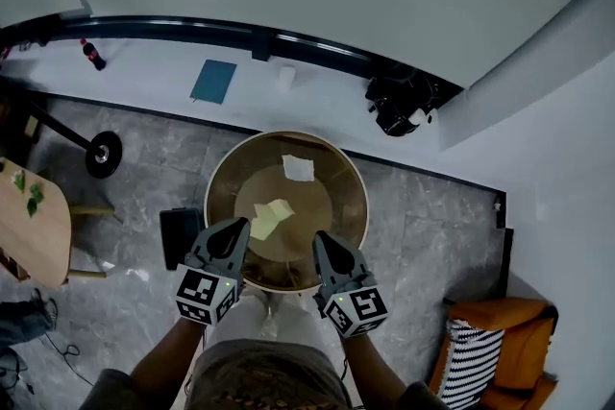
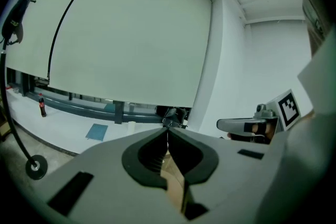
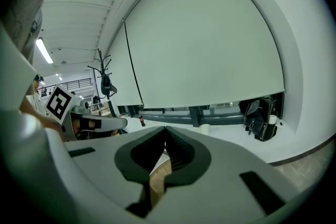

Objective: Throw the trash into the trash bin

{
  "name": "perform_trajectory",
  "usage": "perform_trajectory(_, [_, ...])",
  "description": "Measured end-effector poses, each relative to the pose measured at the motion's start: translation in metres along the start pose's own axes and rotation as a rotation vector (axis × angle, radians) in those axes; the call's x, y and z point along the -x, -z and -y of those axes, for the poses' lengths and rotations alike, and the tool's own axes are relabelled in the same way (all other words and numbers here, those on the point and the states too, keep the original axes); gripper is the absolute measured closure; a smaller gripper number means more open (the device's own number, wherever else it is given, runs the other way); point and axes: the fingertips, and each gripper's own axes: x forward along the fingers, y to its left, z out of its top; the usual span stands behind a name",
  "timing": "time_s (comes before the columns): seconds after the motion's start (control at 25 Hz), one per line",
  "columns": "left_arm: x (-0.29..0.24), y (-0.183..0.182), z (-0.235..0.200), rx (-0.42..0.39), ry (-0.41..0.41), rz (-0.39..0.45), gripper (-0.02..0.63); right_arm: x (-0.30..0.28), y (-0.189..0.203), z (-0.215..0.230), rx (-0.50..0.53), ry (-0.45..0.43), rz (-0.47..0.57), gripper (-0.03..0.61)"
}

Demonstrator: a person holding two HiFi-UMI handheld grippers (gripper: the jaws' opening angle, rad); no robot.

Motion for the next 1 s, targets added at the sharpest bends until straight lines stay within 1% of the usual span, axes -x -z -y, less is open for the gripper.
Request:
perform_trajectory(0.16, [-0.020,0.025,-0.017,0.032,-0.007,0.004,0.594,-0.025,0.026,0.009,0.005,-0.024,-0.030,0.560])
perform_trajectory(0.36, [-0.048,0.069,-0.036,0.063,-0.010,-0.018,0.594,-0.053,0.063,0.020,0.014,-0.046,-0.053,0.560])
perform_trajectory(0.6, [-0.090,0.122,-0.043,0.046,0.009,-0.033,0.594,-0.076,0.108,0.049,-0.008,-0.017,-0.049,0.560])
perform_trajectory(0.72, [-0.103,0.148,-0.049,0.038,0.005,-0.045,0.594,-0.086,0.131,0.060,-0.022,-0.009,-0.058,0.560])
perform_trajectory(0.84, [-0.111,0.171,-0.056,0.037,-0.006,-0.067,0.594,-0.091,0.151,0.066,-0.037,-0.010,-0.067,0.560])
perform_trajectory(1.0, [-0.119,0.195,-0.058,0.033,0.011,-0.111,0.592,-0.093,0.172,0.067,-0.055,-0.015,-0.078,0.560])
